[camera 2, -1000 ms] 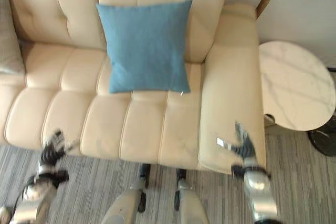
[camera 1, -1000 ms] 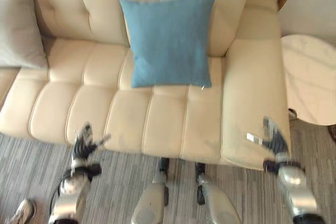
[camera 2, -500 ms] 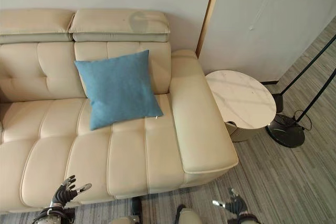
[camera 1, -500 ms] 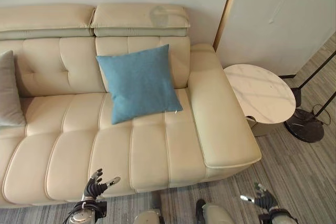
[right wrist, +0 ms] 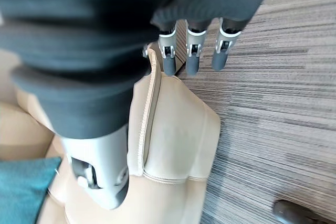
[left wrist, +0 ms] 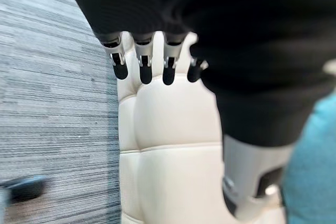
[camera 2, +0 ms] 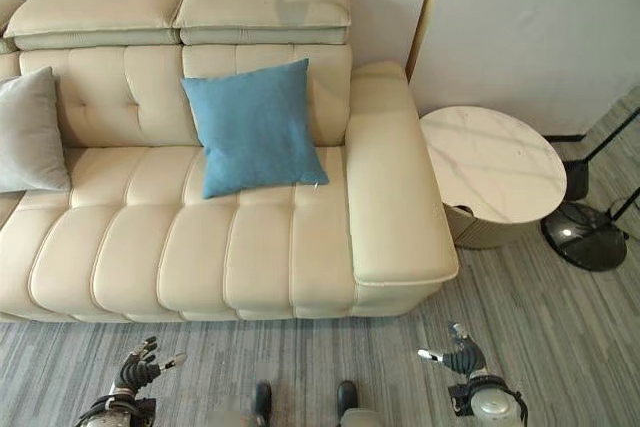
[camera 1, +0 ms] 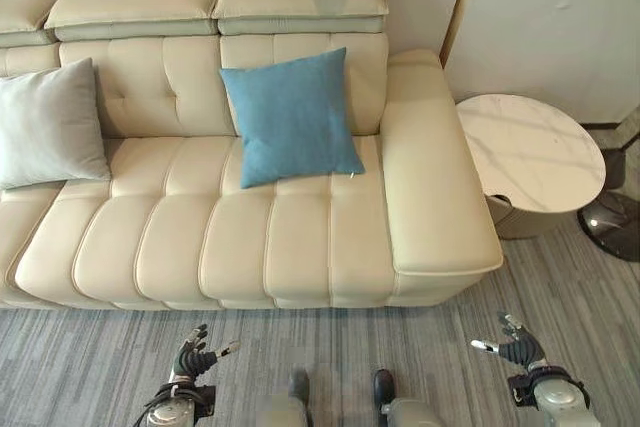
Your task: Pick up all the scattered cushions and arrange them neatly on the sofa.
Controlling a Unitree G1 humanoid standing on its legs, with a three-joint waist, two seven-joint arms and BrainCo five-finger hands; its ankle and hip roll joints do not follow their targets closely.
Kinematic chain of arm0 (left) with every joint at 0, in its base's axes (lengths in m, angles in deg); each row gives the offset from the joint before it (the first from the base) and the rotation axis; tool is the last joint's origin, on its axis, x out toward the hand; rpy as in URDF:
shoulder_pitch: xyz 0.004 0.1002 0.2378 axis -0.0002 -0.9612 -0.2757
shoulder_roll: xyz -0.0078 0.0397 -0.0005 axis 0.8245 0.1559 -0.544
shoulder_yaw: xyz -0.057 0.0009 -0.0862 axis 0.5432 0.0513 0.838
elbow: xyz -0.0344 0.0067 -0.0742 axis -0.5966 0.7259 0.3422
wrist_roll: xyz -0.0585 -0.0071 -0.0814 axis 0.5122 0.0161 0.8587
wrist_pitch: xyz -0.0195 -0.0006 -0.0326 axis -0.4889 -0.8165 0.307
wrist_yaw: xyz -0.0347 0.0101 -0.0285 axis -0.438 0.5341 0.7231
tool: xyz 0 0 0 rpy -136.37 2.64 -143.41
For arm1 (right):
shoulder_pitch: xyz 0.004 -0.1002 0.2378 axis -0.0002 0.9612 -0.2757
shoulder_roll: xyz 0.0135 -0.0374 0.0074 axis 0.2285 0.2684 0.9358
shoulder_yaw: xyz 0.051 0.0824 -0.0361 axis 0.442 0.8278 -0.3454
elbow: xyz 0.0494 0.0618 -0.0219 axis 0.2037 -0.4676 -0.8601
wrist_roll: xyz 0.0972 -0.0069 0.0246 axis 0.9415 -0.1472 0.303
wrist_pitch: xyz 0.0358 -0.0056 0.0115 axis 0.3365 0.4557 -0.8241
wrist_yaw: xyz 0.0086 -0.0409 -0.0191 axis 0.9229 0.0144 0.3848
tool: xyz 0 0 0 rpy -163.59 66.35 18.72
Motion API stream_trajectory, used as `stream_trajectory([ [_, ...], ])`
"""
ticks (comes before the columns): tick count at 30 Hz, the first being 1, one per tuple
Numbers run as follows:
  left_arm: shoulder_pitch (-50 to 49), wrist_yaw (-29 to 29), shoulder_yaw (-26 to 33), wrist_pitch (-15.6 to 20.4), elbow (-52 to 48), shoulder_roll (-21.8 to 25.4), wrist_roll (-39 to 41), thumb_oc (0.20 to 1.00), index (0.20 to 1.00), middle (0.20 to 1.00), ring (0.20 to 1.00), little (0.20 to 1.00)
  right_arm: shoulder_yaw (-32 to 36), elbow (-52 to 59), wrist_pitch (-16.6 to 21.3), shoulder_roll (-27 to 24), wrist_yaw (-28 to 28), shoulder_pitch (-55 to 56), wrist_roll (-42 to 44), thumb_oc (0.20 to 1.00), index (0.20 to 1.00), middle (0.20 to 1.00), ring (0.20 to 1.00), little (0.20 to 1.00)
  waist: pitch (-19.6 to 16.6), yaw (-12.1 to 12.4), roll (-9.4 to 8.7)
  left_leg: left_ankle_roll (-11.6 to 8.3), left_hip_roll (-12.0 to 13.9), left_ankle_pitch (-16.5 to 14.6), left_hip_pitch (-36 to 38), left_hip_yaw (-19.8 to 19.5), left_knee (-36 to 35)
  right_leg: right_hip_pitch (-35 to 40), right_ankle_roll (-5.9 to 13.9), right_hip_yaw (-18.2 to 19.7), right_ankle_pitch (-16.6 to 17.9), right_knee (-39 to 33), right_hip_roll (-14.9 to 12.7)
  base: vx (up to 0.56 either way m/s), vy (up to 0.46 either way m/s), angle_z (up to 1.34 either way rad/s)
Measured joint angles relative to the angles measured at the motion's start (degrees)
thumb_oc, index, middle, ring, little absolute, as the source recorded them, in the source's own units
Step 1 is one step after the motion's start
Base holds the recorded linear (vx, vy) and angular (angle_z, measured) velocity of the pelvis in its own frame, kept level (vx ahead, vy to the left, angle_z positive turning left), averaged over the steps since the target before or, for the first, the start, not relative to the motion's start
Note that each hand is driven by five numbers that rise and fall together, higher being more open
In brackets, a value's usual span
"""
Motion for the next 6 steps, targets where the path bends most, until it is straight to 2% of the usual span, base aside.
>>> stream_trajectory([
  [2,0.2,0.1,0.0,0.2,0.1,0.7,0.0,1.000,1.000,1.000,1.000,1.000,-0.1,-0.1,0.1,1.1,-0.3,0.1,0.0,1.000,1.000,1.000,1.000,1.000,-0.3,0.8,-1.61,0.21,-1.1,0.2,0.0,0.5,0.2,-1.0,0.49,0.6,-0.1,0.8,-1.0,0.04,0.020,-0.08],
  [6,-0.3,0.0,0.2,0.0,1.1,1.6,0.0,1.000,1.000,1.000,1.000,1.000,0.1,-0.6,0.1,1.2,-0.4,0.3,0.0,1.000,1.000,1.000,1.000,1.000,-0.6,0.9,-2.06,0.79,-1.8,0.6,1.0,0.5,0.2,1.5,1.69,0.6,1.5,-2.1,-1.8,0.05,0.035,0.00],
])
